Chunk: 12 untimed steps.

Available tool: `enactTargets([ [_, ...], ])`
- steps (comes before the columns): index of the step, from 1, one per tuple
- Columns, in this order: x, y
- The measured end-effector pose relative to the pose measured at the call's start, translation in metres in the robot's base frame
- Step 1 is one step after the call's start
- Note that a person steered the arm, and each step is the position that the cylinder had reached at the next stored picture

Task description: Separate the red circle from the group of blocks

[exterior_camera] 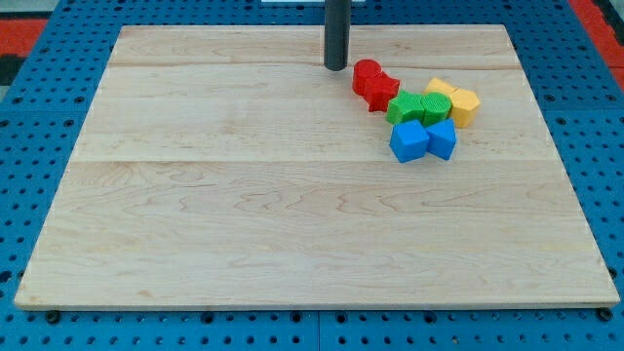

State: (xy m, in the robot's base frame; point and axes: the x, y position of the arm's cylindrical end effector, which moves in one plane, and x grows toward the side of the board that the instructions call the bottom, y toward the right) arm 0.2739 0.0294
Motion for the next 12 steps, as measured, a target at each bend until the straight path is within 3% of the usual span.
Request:
enactTargets([
  [3,-0.008,0.004],
  [4,-0.011,0.031],
  [6,-0.018,0.173],
  [7,0.037,0.161],
  [10,0.046,0.132],
  [12,0.047,0.031],
])
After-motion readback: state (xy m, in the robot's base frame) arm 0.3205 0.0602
